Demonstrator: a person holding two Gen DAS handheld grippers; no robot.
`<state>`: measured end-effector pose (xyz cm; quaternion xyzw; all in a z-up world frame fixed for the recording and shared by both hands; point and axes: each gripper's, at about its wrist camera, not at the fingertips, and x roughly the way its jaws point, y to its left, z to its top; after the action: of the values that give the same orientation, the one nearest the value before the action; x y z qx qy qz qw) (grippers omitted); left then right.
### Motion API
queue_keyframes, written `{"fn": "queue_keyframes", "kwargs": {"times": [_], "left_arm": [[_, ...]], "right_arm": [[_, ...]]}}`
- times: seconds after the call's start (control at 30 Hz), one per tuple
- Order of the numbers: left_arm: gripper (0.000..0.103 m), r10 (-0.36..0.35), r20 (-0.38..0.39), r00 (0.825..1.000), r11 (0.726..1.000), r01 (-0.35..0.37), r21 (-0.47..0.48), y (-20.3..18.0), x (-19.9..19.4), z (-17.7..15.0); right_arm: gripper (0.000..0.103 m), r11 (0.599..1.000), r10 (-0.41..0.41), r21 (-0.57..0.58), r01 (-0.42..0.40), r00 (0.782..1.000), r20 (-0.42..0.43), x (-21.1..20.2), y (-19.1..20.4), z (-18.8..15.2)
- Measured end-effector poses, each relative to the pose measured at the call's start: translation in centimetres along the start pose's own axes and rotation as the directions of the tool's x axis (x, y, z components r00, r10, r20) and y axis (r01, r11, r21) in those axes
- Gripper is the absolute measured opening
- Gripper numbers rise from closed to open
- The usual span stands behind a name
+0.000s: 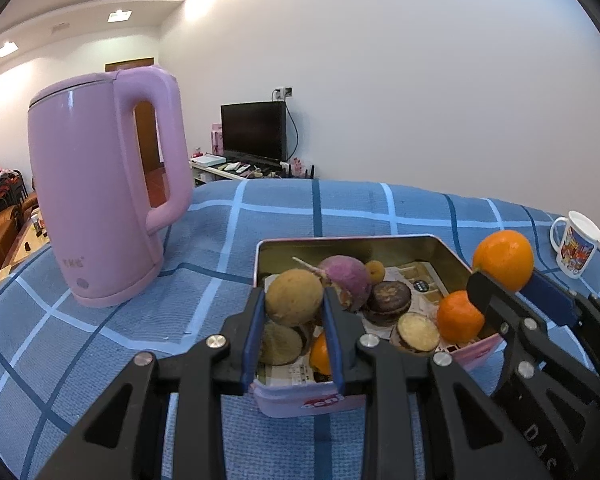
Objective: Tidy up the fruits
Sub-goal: 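Carry the yellow-brown fruit and orange over the tin with both tools, then lower both tools into the tin and open them to release the fruits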
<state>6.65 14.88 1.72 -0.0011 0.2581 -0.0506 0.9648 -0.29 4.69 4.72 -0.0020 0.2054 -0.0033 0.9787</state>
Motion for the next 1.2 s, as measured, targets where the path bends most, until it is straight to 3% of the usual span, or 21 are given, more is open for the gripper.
{"fn": "queue_keyframes", "kwargs": {"times": [0.2, 0.77, 1.0, 1.2], "left_arm": [[0.030, 0.011, -0.003, 1.000, 1.000, -0.011, 0.020, -0.4, 0.3, 0.1], [0.030, 0.000, -0.004, 1.000, 0.995, 0.000, 0.100, -3.4, 2.3, 1.9], [0.030, -0.002, -0.030, 1.000, 0.999, 0.003, 0.036, -2.7, 4.1, 2.7], [0.030, 0.016, -0.081, 0.997, 0.999, -0.012, 0.041, -2.4, 5.7, 2.6]], "right_arm": [[0.042, 0.999, -0.024, -0.039, 0.025, 0.999, 0.028, 0.3, 0.2, 0.3], [0.042, 0.996, -0.089, 0.014, 0.089, 0.996, 0.010, 2.1, -2.6, 0.9], [0.042, 0.993, -0.114, 0.036, 0.114, 0.993, -0.003, 4.1, -3.5, 1.6], [0.042, 0.995, -0.086, 0.047, 0.088, 0.995, -0.043, 6.6, -3.2, 2.1]]}}
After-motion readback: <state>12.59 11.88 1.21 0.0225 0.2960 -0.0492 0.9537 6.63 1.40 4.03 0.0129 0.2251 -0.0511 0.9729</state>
